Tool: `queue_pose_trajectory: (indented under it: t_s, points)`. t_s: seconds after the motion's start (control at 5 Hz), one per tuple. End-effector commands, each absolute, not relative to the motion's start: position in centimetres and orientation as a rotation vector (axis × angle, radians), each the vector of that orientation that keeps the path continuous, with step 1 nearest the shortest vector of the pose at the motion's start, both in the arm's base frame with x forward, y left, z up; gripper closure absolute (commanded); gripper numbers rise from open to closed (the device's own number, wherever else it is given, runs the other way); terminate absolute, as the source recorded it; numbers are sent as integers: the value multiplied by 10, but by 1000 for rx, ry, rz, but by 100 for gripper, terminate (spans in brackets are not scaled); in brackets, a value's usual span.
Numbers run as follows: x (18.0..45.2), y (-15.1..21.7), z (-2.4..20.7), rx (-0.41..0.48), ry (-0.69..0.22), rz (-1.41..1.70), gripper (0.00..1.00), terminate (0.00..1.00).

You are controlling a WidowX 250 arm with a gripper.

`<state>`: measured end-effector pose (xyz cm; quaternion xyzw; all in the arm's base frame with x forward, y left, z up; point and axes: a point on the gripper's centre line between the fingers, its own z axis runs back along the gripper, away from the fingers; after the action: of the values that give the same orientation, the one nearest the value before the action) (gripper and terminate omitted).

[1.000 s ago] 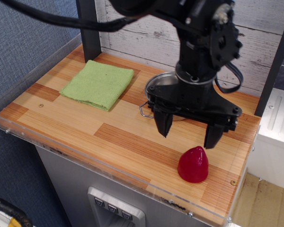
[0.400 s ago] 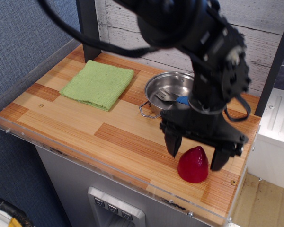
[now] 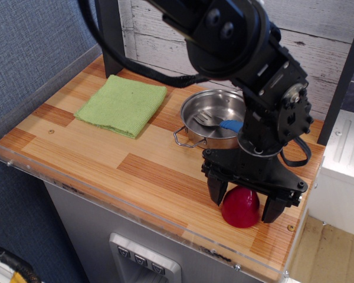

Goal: Place red potato on top of green cloth.

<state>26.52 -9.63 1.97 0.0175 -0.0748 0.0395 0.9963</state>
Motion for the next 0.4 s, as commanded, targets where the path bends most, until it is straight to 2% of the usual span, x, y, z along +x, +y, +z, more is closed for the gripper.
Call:
queue_pose_trajectory:
  t_s: [0.0,0.2]
  points:
    - [262,-98,19,5,-183,94,100,0]
    - [261,-97,22,9,-169,100,100,0]
